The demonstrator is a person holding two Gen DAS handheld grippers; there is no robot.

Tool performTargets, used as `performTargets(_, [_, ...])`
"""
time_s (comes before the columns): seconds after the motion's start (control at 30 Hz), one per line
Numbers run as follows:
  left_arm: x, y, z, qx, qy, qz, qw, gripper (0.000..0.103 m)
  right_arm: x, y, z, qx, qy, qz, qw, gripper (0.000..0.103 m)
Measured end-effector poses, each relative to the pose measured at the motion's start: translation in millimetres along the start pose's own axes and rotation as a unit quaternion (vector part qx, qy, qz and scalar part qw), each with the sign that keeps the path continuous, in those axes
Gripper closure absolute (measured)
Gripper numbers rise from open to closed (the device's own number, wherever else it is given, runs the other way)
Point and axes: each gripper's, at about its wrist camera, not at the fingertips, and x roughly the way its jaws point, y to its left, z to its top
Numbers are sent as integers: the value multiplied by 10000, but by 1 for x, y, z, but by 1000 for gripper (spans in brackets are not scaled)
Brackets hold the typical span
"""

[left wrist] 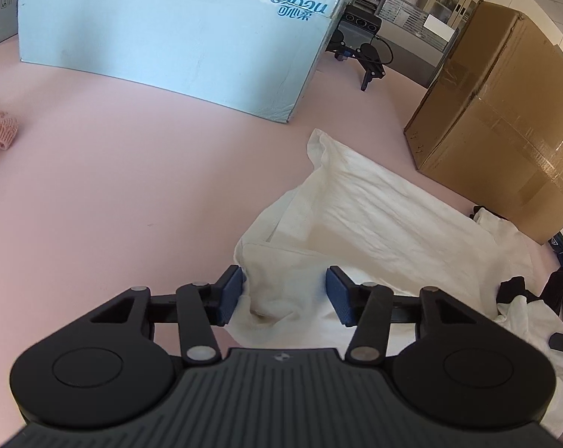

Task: Fold clothes

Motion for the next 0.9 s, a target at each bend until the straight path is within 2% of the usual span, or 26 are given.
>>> performTargets(0.13, [0,2,0,-16,-17,20,10000,80,3,-1,0,0,19,-48,10000,93])
performTargets(0.2, [0,3,0,-68,-16,-57,10000,94,3,-1,0,-5,2,-70,10000,93])
performTargets(0.23, [0,4,0,-102,3,-133,9999,96,3,-1,0,-7,-24,-78,10000,93])
performTargets(0.4, [-2,1,-1,-57,-66,-127,9999,98,-2,0,1,-32,-276,-65,9996,98])
performTargets(0.57, [-3,6,0,-305,-87,-287,9991,99,-7,4,-1,-24,-488,31,9988,101])
performTargets(0.73, [-35,13,-11,-494,-504,-801,9943,99,-30,12,-8,28,-839,427,9956,101])
performTargets(0.9, [-85,3,-48,49,-1285,-912,9875,99,-72,37,-34,-290,-1295,727,9885,101])
